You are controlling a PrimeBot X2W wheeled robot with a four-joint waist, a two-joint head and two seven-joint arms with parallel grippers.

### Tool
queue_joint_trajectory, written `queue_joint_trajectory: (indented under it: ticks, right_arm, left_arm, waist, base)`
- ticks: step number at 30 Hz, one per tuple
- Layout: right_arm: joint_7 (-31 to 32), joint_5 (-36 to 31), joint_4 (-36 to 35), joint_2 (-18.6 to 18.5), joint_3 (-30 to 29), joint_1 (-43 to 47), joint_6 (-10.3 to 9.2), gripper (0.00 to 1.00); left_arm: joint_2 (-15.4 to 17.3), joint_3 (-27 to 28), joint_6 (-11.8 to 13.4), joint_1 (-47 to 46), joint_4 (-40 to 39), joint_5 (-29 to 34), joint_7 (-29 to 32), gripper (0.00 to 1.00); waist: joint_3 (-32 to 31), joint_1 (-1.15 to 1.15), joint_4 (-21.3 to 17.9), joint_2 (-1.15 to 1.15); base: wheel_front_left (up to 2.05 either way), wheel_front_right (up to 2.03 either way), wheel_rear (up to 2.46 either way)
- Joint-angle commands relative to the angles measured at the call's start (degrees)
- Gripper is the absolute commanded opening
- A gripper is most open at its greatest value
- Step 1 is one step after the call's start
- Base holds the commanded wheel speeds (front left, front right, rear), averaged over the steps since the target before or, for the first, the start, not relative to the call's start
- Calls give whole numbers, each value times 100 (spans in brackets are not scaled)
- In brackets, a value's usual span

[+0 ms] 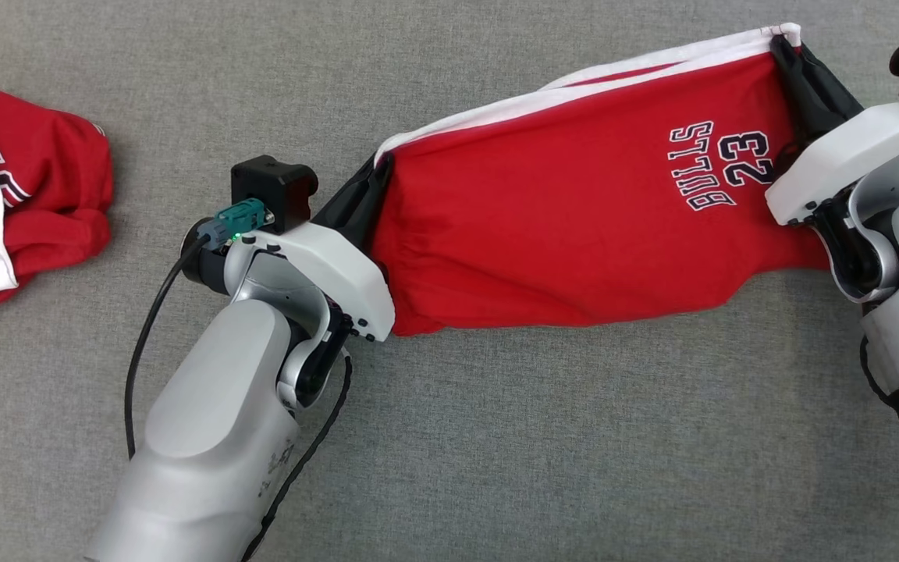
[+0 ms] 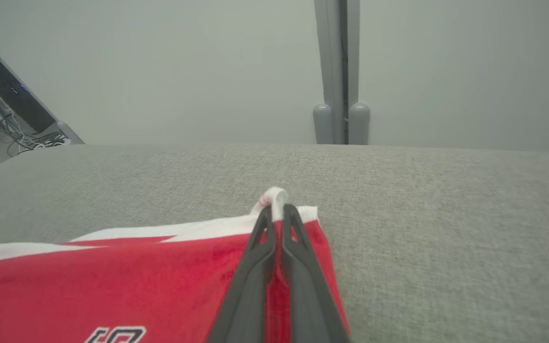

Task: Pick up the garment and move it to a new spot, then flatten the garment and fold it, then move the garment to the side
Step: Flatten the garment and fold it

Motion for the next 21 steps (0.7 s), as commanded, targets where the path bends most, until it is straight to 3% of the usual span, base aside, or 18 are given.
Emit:
queue_joint_trajectory:
  ticks: [1,5,6,7,8,9,10,16,21]
  right_arm:
    - [-83,89,28,-38,105,-110,-2,0]
    - [-335,291,243,-125,493,-274,-2,0]
    - [-386,327,305,-146,570,-295,-2,9]
    - [-444,373,366,-158,631,-328,-2,40]
    - [-510,410,440,-166,669,-355,-2,91]
    - [-618,425,494,-174,684,-376,-2,100]
    - [-714,433,544,-162,719,-384,-2,100]
    - [-1386,341,493,-46,833,-175,-1,100]
    - [-1567,-6,86,26,463,164,-1,100]
  left_arm:
    - [15,-9,-33,-88,78,-42,-20,0]
    - [-1,-50,-31,-155,269,-51,-69,0]
    - [-2,-63,-36,-158,301,-47,-73,0]
    - [-8,-90,-52,-135,337,-68,-41,0]
    - [-12,-97,-61,-111,348,-77,-49,5]
    - [-11,-92,-24,-91,345,-64,-111,55]
    - [-12,-86,18,-50,351,-55,-141,100]
    - [30,97,232,284,96,-94,-646,100]
    - [122,336,495,604,-348,-75,-1189,100]
  waist:
    - [22,0,10,0]
    - [15,0,4,0]
    - [3,0,8,0]
    - [-12,0,12,0]
    - [-33,0,12,0]
    - [-54,0,9,0]
    - [-79,0,5,0]
    - [-337,0,-129,0]
    - [-560,0,-286,0]
  base:
    - [0,0,0]
    - [0,0,0]
    - [0,0,0]
    - [0,0,0]
    - [0,0,0]
    - [0,0,0]
    - [0,0,0]
    - [0,0,0]
    - [0,0,0]
